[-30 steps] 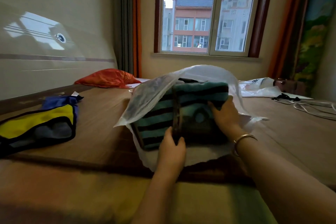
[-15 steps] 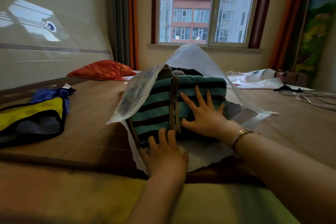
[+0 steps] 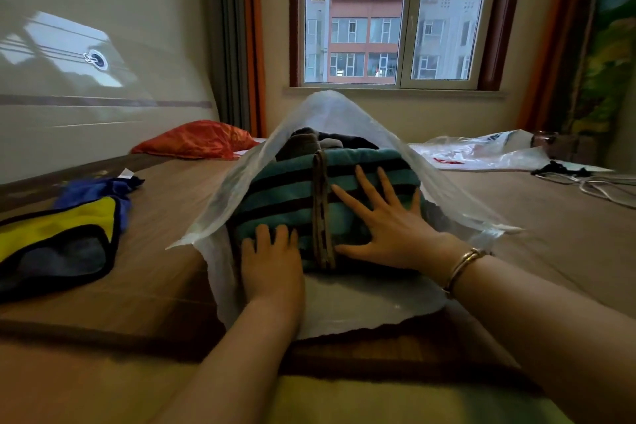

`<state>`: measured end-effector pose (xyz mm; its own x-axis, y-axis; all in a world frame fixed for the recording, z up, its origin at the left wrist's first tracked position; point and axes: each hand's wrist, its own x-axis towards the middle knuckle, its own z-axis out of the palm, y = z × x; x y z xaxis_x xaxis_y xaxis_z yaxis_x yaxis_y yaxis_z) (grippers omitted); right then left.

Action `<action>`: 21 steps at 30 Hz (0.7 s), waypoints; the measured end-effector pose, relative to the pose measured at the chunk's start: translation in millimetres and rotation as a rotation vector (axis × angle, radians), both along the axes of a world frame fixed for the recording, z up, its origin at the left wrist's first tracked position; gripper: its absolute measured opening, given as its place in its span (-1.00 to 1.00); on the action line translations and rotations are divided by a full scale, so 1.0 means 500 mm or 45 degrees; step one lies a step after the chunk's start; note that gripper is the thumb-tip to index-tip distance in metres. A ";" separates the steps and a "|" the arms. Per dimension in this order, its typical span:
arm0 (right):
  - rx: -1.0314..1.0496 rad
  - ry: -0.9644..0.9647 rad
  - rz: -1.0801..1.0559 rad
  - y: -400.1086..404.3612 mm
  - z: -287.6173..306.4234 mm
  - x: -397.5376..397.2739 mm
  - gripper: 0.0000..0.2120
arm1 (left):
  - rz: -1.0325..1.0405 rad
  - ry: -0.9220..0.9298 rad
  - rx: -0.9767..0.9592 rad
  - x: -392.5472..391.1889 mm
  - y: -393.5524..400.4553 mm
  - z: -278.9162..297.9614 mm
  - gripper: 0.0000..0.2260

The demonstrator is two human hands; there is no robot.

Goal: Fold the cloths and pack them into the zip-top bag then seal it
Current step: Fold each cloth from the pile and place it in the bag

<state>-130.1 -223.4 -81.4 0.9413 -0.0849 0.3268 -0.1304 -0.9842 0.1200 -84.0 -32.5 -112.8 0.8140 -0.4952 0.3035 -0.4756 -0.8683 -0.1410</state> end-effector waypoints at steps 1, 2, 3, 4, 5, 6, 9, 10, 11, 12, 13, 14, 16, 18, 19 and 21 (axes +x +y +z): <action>-0.006 0.011 -0.039 -0.010 0.002 -0.005 -0.09 | -0.010 -0.038 -0.005 0.006 0.004 -0.007 -0.42; -0.015 0.023 -0.085 -0.021 0.004 -0.012 -0.09 | -0.011 -0.060 -0.016 0.014 0.013 -0.012 -0.43; -0.029 0.029 -0.124 -0.032 0.005 -0.018 -0.08 | -0.002 -0.062 -0.034 0.026 0.025 -0.015 -0.44; -0.035 0.029 -0.146 -0.041 0.004 -0.023 -0.09 | 0.019 -0.056 -0.055 0.037 0.039 -0.017 -0.46; -0.028 0.026 -0.154 -0.047 0.002 -0.027 -0.09 | 0.051 -0.054 -0.073 0.049 0.050 -0.020 -0.48; -0.020 0.025 -0.161 -0.048 0.000 -0.028 -0.09 | 0.090 -0.062 -0.080 0.057 0.056 -0.022 -0.50; -0.087 0.041 -0.198 -0.026 0.004 -0.011 -0.04 | 0.171 -0.014 -0.143 0.055 0.033 -0.028 -0.51; -0.098 0.044 -0.206 -0.013 0.007 -0.001 0.01 | 0.147 0.028 -0.201 0.047 0.018 -0.032 -0.48; -0.092 0.047 -0.205 0.000 0.011 0.010 0.08 | 0.076 0.060 -0.273 0.040 0.004 -0.039 -0.44; -0.084 0.054 -0.196 0.012 0.013 0.020 0.14 | -0.027 0.073 -0.338 0.038 -0.005 -0.049 -0.41; -0.079 0.065 -0.191 0.021 0.012 0.031 0.19 | -0.129 0.075 -0.373 0.038 -0.009 -0.060 -0.38; -0.075 0.085 -0.204 0.025 0.010 0.042 0.22 | -0.202 0.087 -0.375 0.040 -0.007 -0.067 -0.37; -0.070 0.138 -0.302 0.028 0.006 0.066 0.27 | -0.252 0.147 -0.344 0.051 0.000 -0.081 -0.39; -0.074 0.161 -0.411 0.028 0.000 0.092 0.27 | -0.239 0.199 -0.297 0.056 0.003 -0.089 -0.43; -0.066 0.157 -0.441 0.030 -0.002 0.106 0.25 | -0.232 0.212 -0.277 0.056 0.002 -0.091 -0.44; -0.023 0.124 -0.460 0.036 -0.007 0.130 0.16 | -0.235 0.208 -0.265 0.055 -0.001 -0.093 -0.46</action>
<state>-65.4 -205.3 -85.0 0.8783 -0.4125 0.2417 -0.4563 -0.8742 0.1659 -56.5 -32.7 -159.4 0.7626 -0.5800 0.2864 -0.6293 -0.7676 0.1214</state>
